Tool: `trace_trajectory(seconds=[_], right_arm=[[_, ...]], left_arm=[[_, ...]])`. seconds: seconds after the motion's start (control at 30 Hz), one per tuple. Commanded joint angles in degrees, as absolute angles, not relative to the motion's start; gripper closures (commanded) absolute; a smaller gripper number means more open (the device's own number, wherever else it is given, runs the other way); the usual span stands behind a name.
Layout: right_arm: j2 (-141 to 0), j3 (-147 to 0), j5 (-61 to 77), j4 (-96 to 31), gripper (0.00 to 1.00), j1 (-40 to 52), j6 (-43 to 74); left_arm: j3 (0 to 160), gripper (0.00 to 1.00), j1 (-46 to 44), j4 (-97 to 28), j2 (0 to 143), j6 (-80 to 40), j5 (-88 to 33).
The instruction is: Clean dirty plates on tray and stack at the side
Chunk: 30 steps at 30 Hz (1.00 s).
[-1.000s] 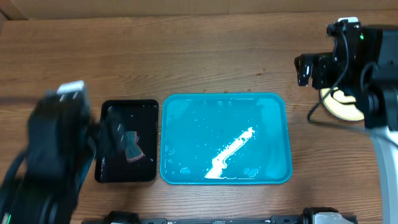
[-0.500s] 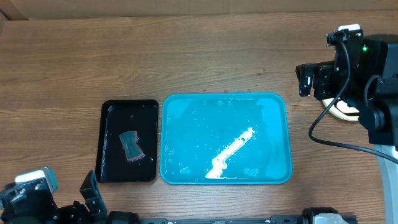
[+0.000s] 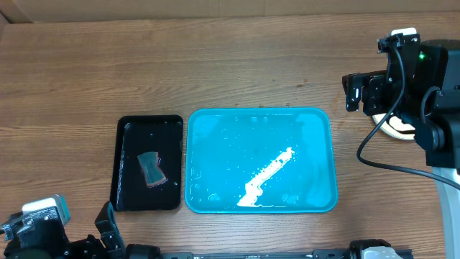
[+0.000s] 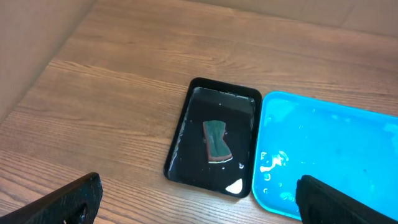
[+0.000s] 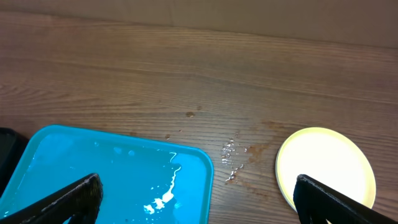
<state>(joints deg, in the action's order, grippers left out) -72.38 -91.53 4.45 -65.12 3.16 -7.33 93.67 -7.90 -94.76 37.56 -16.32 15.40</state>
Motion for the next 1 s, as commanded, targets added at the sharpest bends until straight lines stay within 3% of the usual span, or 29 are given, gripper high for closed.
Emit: trace_trajectory(seconds=[0.0,0.57,0.97], right_arm=[[-72.1,-92.7,4.1,-64.7,0.00,3.6,-7.6],[-72.2,-92.7,20.4,-65.0,0.00,3.6,-7.1],[-72.2,-92.7,19.4,-64.7,0.00,3.5,-7.3]], left_arm=[[93.6,0.00,-8.3,-94.7,37.5,-16.9,14.8],[93.6,0.01,-8.3,-94.7,37.5,-16.9,14.8],[93.6,0.01,-8.3,-94.7,37.5,-16.9,14.8]])
